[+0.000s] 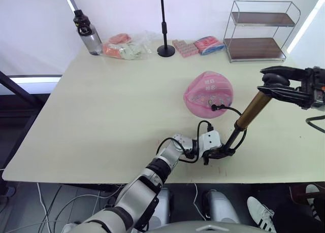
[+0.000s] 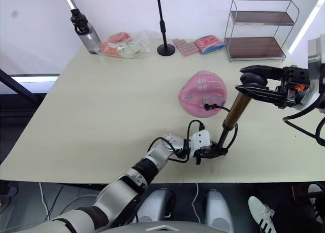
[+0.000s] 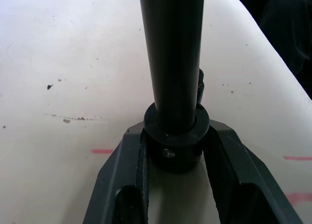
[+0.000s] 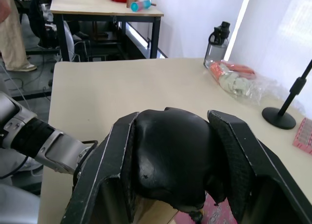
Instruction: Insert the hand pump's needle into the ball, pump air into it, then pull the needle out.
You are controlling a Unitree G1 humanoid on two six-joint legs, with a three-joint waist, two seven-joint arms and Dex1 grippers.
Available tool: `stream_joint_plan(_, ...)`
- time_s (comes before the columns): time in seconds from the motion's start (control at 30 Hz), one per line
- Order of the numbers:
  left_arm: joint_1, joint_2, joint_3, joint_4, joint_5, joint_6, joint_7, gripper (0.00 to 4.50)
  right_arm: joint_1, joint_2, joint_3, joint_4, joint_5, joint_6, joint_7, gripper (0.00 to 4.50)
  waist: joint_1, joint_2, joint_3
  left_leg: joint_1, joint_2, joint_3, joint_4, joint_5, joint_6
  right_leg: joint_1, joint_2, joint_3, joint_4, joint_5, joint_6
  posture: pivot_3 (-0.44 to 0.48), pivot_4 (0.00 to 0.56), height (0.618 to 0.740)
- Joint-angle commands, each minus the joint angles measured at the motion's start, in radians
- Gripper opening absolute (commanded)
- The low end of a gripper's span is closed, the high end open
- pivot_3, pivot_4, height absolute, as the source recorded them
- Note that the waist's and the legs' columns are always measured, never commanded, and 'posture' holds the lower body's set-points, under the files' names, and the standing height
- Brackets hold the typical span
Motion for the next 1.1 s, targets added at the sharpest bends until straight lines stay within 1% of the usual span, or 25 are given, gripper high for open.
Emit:
stream_joint_plan(0.03, 0.035, 0.016, -0.032, 0.062, 0.046, 0.03, -0.011, 1.12, 0.013, 0.016, -0.079, -0.052, 0.037, -0.014, -0.004, 1.67, 0.0, 0.0, 0.0, 0.0, 0.0, 0.0, 0.0, 0.0, 0.0, 0.0, 0.0, 0.0, 0.0, 0.0, 0.0, 0.0, 0.15, 0.74)
stream_joint_plan(0.13, 0.036, 0.016, -0.032, 0.062, 0.045, 0.031, -0.011, 1.12, 0.086, 0.071, -0.051, -0.071, 0.015, -0.017, -0.011, 1.67, 0.0, 0.0, -0.001, 0.001, 0.0, 0.0, 0.0, 0.0, 0.0, 0.0, 0.0, 0.0, 0.0, 0.0, 0.0, 0.0, 0.15, 0.74)
stream_joint_plan(0.2, 0.035, 0.016, -0.032, 0.061, 0.046, 0.031, -0.011, 1.12, 0.135, 0.108, -0.029, -0.084, -0.003, -0.028, -0.011, 1.67, 0.0, -0.003, -0.002, 0.002, 0.0, 0.0, -0.001, 0.0, 0.001, 0.001, 0.0, 0.0, 0.0, 0.0, 0.0, 0.0, 0.15, 0.74)
stream_joint_plan(0.3, 0.035, 0.015, -0.031, 0.062, 0.047, 0.031, -0.01, 1.12, 0.186, 0.147, -0.002, -0.09, -0.029, -0.051, -0.005, 1.67, -0.002, -0.004, -0.003, 0.006, 0.001, -0.001, -0.001, -0.001, 0.001, 0.005, 0.001, -0.001, 0.0, 0.0, 0.0, 0.0, 0.15, 0.74)
stream_joint_plan(0.37, 0.036, 0.017, -0.031, 0.06, 0.048, 0.031, -0.01, 1.12, 0.237, 0.174, 0.04, -0.08, -0.072, -0.083, 0.014, 1.67, -0.003, -0.007, -0.007, 0.007, 0.001, 0.0, -0.001, -0.001, 0.001, 0.006, 0.001, -0.001, 0.0, 0.0, 0.0, 0.0, 0.15, 0.74)
stream_joint_plan(0.57, 0.039, 0.019, -0.028, 0.056, 0.048, 0.035, -0.01, 1.12, 0.347, 0.251, 0.151, -0.012, -0.217, -0.207, 0.051, 1.67, -0.003, -0.011, -0.013, 0.01, 0.003, -0.002, -0.001, -0.001, 0.001, 0.01, 0.004, -0.002, 0.0, -0.001, -0.001, 0.0, 0.15, 0.74)
stream_joint_plan(0.77, 0.041, 0.021, -0.028, 0.051, 0.049, 0.036, -0.011, 1.12, 0.414, 0.317, 0.222, 0.053, -0.32, -0.308, 0.05, 1.67, -0.003, -0.013, -0.016, 0.011, 0.003, -0.002, -0.001, -0.001, 0.001, 0.01, 0.004, -0.001, 0.0, -0.001, -0.001, 0.0, 0.15, 0.74)
stream_joint_plan(0.9, 0.042, 0.02, -0.028, 0.049, 0.048, 0.039, -0.01, 1.12, 0.439, 0.342, 0.262, 0.082, -0.382, -0.355, 0.039, 1.67, -0.002, -0.012, -0.017, 0.011, 0.003, -0.002, -0.001, -0.001, 0.001, 0.01, 0.004, -0.001, 0.0, -0.001, -0.001, 0.0, 0.15, 0.74)
stream_joint_plan(1.0, 0.04, 0.018, -0.028, 0.051, 0.048, 0.039, -0.01, 1.12, 0.43, 0.35, 0.254, 0.08, -0.377, -0.358, 0.036, 1.67, -0.002, -0.012, -0.018, 0.011, 0.003, -0.002, -0.001, -0.001, 0.001, 0.01, 0.004, -0.001, 0.0, -0.001, -0.001, 0.0, 0.15, 0.74)
stream_joint_plan(1.1, 0.036, 0.016, -0.027, 0.055, 0.049, 0.039, -0.01, 1.12, 0.406, 0.339, 0.215, 0.056, -0.342, -0.338, 0.028, 1.67, -0.002, -0.011, -0.018, 0.011, 0.003, -0.002, -0.001, -0.001, 0.001, 0.01, 0.004, -0.001, 0.0, -0.001, -0.001, 0.0, 0.15, 0.74)
